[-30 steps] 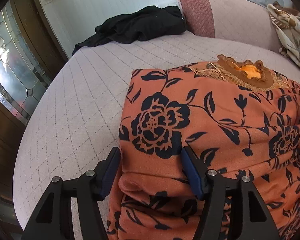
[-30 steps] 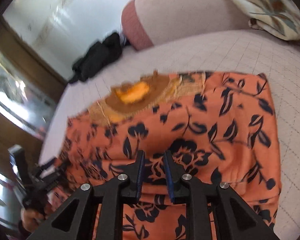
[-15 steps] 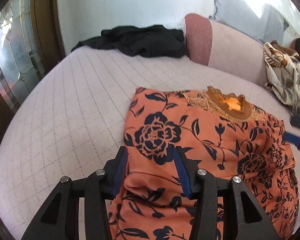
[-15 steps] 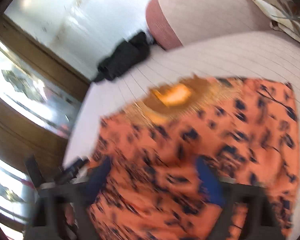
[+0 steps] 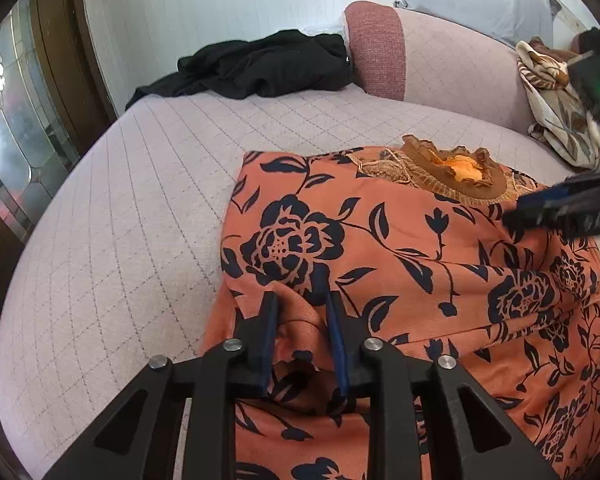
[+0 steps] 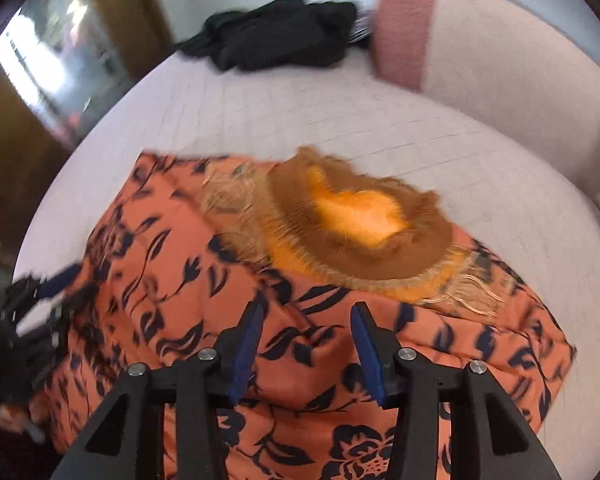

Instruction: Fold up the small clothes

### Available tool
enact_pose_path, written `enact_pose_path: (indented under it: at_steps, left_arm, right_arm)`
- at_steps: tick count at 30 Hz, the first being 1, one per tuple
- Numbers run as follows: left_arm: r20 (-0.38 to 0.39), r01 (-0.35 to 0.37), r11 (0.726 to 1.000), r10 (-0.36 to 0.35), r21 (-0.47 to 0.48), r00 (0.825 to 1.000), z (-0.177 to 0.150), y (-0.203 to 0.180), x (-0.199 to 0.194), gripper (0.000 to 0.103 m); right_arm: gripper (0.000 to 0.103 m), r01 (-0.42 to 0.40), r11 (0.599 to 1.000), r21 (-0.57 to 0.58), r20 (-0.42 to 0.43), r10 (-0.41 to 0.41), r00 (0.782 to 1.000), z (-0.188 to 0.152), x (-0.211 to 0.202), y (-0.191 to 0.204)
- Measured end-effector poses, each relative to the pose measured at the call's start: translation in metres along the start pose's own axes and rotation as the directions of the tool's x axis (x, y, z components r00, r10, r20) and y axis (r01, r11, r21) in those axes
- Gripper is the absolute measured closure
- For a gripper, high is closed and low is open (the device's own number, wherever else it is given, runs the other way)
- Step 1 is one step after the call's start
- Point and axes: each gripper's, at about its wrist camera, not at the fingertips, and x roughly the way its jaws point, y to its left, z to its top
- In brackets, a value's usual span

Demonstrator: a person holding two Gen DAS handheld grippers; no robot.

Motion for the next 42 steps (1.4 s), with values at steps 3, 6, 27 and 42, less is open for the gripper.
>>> enact_pose_path:
  at_steps: [3, 6, 27, 42]
  left_arm:
    - [-0.014, -0.027, 0.999, 0.027, 0.024, 1.0, -0.002, -0.004, 0.005, 0.083]
    - [-0.017, -0.046, 0.998, 0.047, 0.047, 0.999, -0.004, -0.007, 0.007, 0.083]
    - [-0.021, -0.079, 0.996, 0.079, -0.031, 0.997, -0.002, 0.019, -0.001, 0.085]
    - [-0.074, -0.243, 0.97, 0.242, -0.005, 0.967, -0.002, 0.036, 0.024, 0.083]
  right_arm:
    - [0.057, 0.044, 0.998, -0.034, -0.091, -0.047, 0.995, -0.002, 0.024, 0.005]
    - [0.092, 0.047, 0.999, -0.011, -0.063, -0.048, 0.997, -0.005, 0.026, 0.001]
    - [0.094, 0.094, 0.948, 0.305, 0.01, -0.102, 0.995, 0.011, 0.011, -0.03]
    - [0.057, 0.159, 0.848, 0.505, 0.034, -0.203, 0.978, -0.125, -0.038, -0.094]
